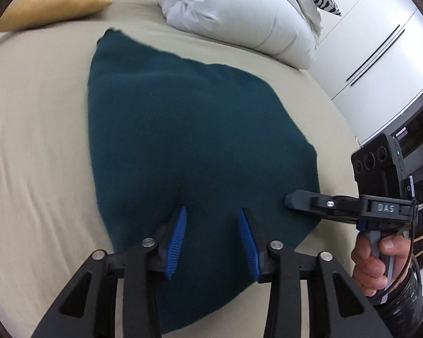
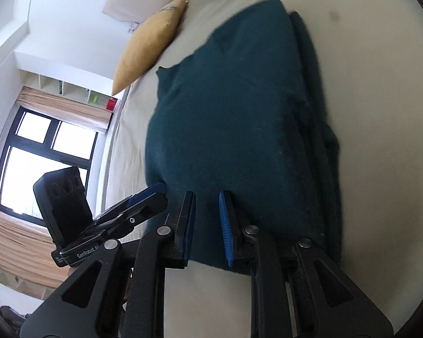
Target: Fold small clothes
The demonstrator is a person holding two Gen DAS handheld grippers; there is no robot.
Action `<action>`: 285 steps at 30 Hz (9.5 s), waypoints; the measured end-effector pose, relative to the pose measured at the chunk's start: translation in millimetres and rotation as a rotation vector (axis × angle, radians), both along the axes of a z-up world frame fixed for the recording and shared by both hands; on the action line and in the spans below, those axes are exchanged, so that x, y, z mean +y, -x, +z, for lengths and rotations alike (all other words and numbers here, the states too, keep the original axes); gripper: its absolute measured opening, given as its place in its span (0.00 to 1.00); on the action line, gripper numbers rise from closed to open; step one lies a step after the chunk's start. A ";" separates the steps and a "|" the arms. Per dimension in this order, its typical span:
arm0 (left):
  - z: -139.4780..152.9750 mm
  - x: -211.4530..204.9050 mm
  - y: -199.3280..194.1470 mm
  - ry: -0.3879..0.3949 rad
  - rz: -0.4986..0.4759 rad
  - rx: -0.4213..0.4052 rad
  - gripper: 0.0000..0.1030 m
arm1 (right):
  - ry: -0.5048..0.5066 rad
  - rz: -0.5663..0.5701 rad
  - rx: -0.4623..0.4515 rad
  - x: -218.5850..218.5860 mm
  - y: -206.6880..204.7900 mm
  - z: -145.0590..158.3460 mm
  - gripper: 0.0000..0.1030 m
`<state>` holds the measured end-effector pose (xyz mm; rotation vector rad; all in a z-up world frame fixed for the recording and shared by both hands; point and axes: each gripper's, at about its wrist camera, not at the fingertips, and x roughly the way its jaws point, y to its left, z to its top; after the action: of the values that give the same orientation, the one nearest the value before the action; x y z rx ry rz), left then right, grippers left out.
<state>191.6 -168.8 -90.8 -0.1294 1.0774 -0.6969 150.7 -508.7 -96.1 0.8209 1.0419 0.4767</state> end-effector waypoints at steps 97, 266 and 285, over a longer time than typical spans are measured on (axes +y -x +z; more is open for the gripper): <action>62.4 246.5 122.7 -0.033 0.276 -0.086 0.35 | 0.409 0.130 -0.163 269.8 78.9 87.3 0.20; 57.9 252.5 244.0 -0.371 0.584 -0.274 1.00 | 0.944 -0.172 -0.328 317.0 189.5 53.9 1.00; 57.5 251.8 244.3 -0.371 0.582 -0.277 1.00 | 0.941 -0.170 -0.326 316.3 191.4 53.1 1.00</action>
<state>-52.7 83.0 -33.3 -0.0208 0.8264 0.0158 -40.7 -192.4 -43.0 -0.0177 0.7544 -0.0559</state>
